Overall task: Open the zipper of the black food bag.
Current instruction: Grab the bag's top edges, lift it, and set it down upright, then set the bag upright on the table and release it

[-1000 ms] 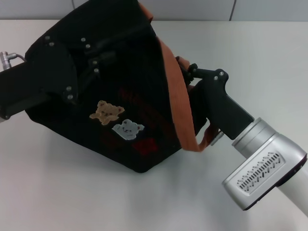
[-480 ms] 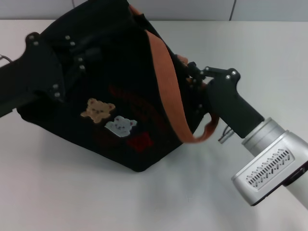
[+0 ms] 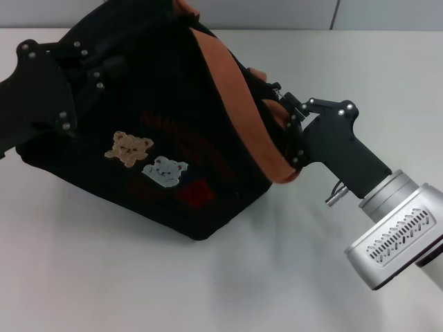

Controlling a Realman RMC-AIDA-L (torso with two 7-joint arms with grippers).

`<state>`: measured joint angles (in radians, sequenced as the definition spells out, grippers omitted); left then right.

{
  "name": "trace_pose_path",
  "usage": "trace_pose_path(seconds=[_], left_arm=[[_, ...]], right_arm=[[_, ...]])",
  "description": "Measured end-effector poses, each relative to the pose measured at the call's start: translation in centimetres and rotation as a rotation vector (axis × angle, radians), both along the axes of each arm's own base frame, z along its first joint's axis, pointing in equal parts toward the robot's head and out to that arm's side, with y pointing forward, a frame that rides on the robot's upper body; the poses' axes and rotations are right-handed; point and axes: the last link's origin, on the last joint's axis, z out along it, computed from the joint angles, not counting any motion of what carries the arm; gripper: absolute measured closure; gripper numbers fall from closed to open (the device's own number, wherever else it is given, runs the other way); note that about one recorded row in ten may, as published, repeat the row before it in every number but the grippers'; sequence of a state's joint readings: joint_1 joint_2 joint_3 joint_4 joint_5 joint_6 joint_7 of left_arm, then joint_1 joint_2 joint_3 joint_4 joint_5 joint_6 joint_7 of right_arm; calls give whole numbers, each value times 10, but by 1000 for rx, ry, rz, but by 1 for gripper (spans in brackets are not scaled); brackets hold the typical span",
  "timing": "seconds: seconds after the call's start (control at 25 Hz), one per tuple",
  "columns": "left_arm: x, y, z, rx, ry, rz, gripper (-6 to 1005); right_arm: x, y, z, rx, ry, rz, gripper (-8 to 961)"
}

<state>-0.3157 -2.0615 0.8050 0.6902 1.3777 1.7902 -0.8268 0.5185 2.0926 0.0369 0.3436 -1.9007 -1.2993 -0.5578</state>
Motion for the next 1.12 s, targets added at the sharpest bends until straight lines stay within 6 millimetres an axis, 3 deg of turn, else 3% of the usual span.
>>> trace_pose_path(seconds=[0.44, 1.04, 1.12], left_arm=[[-8, -5, 4, 25, -2, 25, 902], [-28, -13, -4, 22, -110, 156, 901], [-36, -17, -3, 39, -151, 204, 901]], right_arm=[[6, 1, 6, 12, 28, -32, 909], [3, 6, 32, -97, 366, -56, 901], [3, 7, 39, -92, 415, -49, 850]])
